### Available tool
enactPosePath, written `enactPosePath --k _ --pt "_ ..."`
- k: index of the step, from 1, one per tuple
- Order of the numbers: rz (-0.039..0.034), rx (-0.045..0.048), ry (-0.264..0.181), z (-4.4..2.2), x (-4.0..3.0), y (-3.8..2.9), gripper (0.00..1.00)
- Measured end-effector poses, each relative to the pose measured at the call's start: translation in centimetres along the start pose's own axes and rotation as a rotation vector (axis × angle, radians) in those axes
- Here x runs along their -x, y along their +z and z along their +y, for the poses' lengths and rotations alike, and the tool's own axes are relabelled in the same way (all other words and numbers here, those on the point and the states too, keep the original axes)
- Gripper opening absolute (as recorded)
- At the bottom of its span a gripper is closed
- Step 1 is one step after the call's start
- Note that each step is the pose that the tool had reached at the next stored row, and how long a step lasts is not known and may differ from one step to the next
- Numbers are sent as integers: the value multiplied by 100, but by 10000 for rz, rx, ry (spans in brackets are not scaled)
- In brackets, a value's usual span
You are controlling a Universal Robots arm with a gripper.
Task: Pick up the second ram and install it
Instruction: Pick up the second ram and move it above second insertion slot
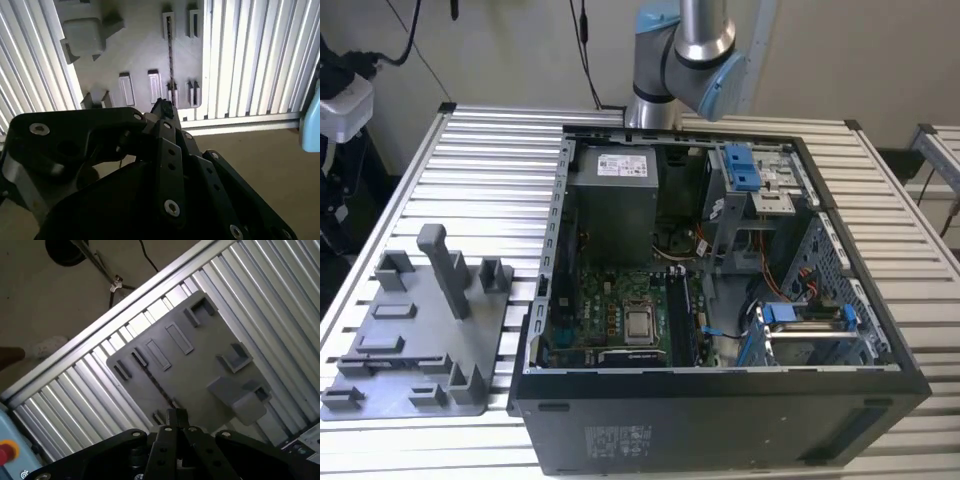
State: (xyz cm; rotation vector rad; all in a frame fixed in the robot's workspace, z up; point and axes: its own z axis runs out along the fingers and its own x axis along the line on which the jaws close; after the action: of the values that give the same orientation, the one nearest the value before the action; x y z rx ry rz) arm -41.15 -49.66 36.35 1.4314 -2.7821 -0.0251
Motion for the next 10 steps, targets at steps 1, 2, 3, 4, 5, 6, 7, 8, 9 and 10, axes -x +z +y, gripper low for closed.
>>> enactPosePath --k 1,2,3,4,5,6,7,8,9,10 --pt "4 -1 -180 0 0 1 11" --pt "7 -2 -360 0 0 1 11" --pt "10 -2 -540 -1 0 2 11" --pt "14 -3 -736 -1 0 3 11" --pt "17 -4 -916 0 0 4 11" --pt "20 -5 -1094 0 0 5 11" --pt "24 -6 -1281 0 0 6 11" --pt "28 -8 -1460 0 0 8 11" --pt "31 -9 -1640 -1 0 9 11" --pt "35 -10 -1821 -1 0 11 11"
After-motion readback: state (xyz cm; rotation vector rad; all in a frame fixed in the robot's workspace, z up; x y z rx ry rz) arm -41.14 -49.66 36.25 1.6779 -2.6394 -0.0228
